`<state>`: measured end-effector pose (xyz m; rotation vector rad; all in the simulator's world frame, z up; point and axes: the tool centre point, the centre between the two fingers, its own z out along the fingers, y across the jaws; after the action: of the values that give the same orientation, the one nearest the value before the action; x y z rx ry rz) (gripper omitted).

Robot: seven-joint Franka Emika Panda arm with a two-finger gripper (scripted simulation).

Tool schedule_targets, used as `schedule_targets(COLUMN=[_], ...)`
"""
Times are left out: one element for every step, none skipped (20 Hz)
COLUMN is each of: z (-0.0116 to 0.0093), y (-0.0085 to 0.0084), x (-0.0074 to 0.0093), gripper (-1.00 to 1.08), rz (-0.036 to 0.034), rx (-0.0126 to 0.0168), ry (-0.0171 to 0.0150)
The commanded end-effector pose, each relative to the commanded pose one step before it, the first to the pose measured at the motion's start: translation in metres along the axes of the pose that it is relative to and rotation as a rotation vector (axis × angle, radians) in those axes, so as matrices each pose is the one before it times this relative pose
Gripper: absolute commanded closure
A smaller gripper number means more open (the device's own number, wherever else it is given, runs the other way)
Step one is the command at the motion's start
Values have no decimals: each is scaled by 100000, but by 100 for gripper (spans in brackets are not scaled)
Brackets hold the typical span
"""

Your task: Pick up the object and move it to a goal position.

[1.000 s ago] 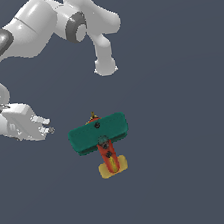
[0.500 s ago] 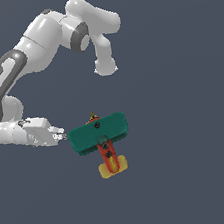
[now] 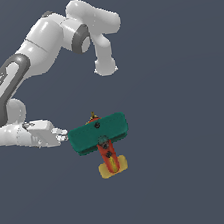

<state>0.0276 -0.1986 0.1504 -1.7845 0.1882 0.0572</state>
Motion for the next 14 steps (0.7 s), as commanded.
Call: schedule_targets(z=[200,145,200,216,255,318,336,345,300,274,246,213,176,132], y=[-16,3,21,4,5,23,6,24,5,5,4,3,3,2], x=[-5,-9,0,-14,-16,-6,-16,0,-6,0,5,9,11,11], gripper=[-20,-20,-20,-20,-20,-20,-20,-20,-20,-20,-20,-20,-20,-20], rz=[-33,0,43,0,0,43,0,42,0,0,0,0,0,0], rx=[-10,0,-52,0,0,-52,0,-51,0,0,0,0,0,0], ry=[-26,0,-15,0,0,-16,0,-18,0,0,0,0,0,0])
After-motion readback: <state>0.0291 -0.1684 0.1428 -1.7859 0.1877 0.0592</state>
